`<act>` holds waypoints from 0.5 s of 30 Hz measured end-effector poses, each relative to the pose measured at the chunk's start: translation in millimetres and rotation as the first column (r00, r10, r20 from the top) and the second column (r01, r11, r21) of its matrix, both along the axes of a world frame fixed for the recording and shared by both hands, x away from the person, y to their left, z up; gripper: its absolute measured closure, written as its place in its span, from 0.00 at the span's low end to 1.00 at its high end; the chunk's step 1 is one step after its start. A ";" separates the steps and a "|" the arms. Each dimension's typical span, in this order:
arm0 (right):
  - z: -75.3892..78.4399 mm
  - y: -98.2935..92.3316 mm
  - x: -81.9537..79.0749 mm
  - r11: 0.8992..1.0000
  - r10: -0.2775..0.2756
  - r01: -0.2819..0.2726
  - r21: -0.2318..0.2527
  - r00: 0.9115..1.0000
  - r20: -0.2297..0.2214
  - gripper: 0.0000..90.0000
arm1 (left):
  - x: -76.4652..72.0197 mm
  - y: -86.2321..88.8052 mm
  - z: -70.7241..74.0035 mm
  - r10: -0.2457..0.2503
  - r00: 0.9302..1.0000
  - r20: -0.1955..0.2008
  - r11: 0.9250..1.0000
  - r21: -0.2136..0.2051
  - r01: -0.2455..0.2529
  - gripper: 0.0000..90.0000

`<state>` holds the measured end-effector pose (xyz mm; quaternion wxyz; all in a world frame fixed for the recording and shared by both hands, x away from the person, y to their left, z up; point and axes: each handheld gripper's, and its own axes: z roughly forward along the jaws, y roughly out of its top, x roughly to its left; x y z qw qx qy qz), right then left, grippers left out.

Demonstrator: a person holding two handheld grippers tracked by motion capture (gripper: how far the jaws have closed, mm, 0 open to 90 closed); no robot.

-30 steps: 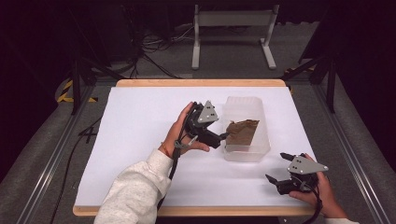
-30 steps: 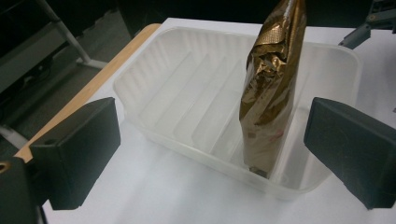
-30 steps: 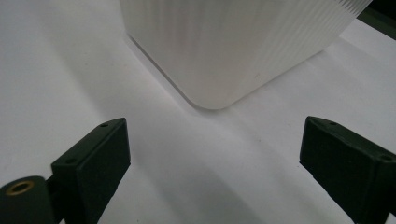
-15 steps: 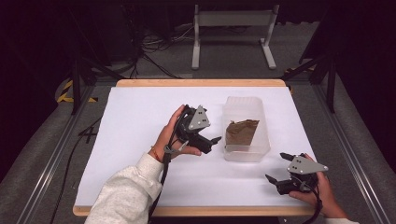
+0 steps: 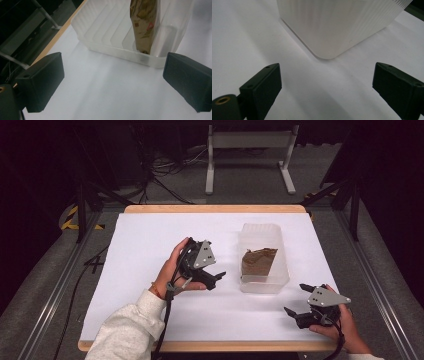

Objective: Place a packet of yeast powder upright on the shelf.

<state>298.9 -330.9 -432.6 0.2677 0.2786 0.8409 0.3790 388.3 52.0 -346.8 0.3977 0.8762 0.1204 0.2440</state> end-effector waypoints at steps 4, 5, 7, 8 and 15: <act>0.2 0.0 -0.2 1.000 0.001 -0.001 0.000 1.000 0.001 0.10 | -0.4 9.7 -6.1 0.009 1.000 0.002 1.000 0.010 -0.009 0.06; 0.2 -0.1 -0.1 1.000 0.001 -0.001 0.000 1.000 0.001 0.10 | 0.0 11.5 -7.5 0.011 1.000 0.003 1.000 0.015 -0.011 0.06; 0.2 -0.1 0.0 1.000 0.000 0.000 0.000 1.000 0.001 0.10 | -0.1 17.3 -11.5 0.031 1.000 -0.008 0.999 0.023 -0.030 0.06; 0.2 0.0 0.0 1.000 0.000 0.000 0.000 1.000 0.001 0.10 | -0.2 20.0 -13.1 0.034 0.999 -0.014 0.999 0.025 -0.034 0.06; 0.2 0.5 0.1 1.000 0.001 -0.001 -0.001 1.000 0.003 0.10 | -0.6 38.0 -24.7 0.073 0.997 -0.032 0.997 0.038 -0.072 0.06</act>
